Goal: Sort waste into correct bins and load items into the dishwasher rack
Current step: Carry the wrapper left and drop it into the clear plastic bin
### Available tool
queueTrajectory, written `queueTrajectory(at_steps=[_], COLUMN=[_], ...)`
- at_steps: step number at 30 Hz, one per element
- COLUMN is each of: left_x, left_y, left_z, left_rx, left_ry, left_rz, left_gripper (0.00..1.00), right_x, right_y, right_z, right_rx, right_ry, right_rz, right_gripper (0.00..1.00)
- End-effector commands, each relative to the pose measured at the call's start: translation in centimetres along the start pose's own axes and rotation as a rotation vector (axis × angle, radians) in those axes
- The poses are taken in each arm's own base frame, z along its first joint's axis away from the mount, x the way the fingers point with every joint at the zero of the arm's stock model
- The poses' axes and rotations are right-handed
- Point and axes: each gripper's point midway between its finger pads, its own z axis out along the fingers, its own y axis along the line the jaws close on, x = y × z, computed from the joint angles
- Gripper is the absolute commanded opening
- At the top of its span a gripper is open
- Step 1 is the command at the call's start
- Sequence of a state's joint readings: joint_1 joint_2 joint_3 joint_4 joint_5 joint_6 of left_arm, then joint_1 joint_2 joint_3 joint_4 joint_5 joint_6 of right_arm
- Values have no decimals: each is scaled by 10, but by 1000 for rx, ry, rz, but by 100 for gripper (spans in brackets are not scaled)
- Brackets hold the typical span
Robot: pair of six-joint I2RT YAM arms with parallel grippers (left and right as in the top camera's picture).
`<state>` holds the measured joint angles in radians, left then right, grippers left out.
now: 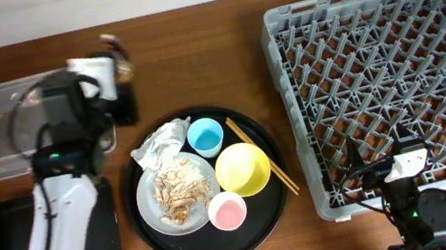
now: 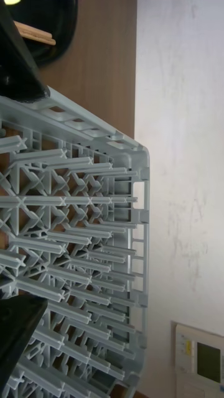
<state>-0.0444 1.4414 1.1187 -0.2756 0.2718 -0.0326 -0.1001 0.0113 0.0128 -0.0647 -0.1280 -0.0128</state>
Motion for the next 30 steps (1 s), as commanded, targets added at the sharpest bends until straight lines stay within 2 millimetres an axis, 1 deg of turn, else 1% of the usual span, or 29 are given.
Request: queueTrajectory(at_steps=[1, 2, 4, 7, 8, 9, 10, 11, 12, 13, 14, 15, 16, 17, 19, 20, 21, 22, 23, 24, 25, 26, 28, 29, 30], left_x=[-25, -28, -28, -20, -16, -12, -9, -6, -3, -3, -5, -8, -11, -18, -34, -44, -52, -56, -58, -59, -56, -50, -33, -19, -4], left_y=[77, 98, 124, 158, 170, 183, 195, 205, 211, 214, 214, 209, 205, 194, 160, 133, 99, 77, 44, 34, 22, 12, -1, -3, 1], left_z=[-21, -23, -18, -3, 1, 3, 2, 0, -2, -4, -4, -3, -2, -1, -6, -13, -23, -31, -49, -54, -60, -64, -63, -59, -54], left_rx=[-258, -310, -348, -390, -404, -418, -432, -443, -448, -442, -425, -382, -348, -282, -106, 30, 203, 315, 491, 537, 593, 631, 627, 555, 443], left_ry=[-147, -179, -208, -222, -230, -245, -262, -273, -286, -290, -296, -298, -299, -299, -290, -276, -249, -228, -194, -187, -167, -136, -79, -35, 19], left_rz=[-331, -372, -391, -417, -448, -505, -565, -614, -673, -691, -690, -687, -682, -671, -638, -609, -569, -538, -470, -437, -405, -396, -368, -366, -382], left_gripper=[0, 0, 0, 2, 6, 7, 11, 11, 17, 21, 36, 63, 70, 72, 72, 72, 72, 72, 72, 71, 71, 78, 92, 99, 99], right_x=[3, 3, 3, 3, 3, 3, 3, 3, 3, 3, 3, 3, 3, 3, 3, 3, 3, 3, 3, 3, 3, 3, 3, 3, 3], right_y=[0, 0, 0, 0, 0, 0, 0, 0, 0, 0, 0, 0, 0, 0, 0, 0, 0, 0, 0, 0, 0, 0, 0, 0, 0], right_z=[0, 0, 0, 0, 0, 0, 0, 0, 0, 0, 0, 0, 0, 0, 0, 0, 0, 0, 0, 0, 0, 0, 0, 0, 0], right_rx=[3, 3, 3, 3, 3, 3, 3, 3, 3, 3, 3, 3, 3, 3, 3, 3, 3, 3, 3, 3, 3, 3, 3, 3, 3], right_ry=[6, 6, 6, 6, 6, 6, 6, 6, 6, 6, 6, 6, 6, 6, 6, 6, 6, 6, 6, 6, 6, 6, 6, 6, 6], right_rz=[-6, -6, -6, -6, -6, -6, -6, -6, -6, -6, -6, -6, -6, -6, -6, -6, -6, -6, -6, -6, -6, -6, -6, -6, -6], right_gripper=[99, 99, 99, 99, 99, 99, 99, 99, 99, 99, 99, 99, 99, 99, 99, 99, 99, 99, 99, 99, 99, 99, 99, 99, 99])
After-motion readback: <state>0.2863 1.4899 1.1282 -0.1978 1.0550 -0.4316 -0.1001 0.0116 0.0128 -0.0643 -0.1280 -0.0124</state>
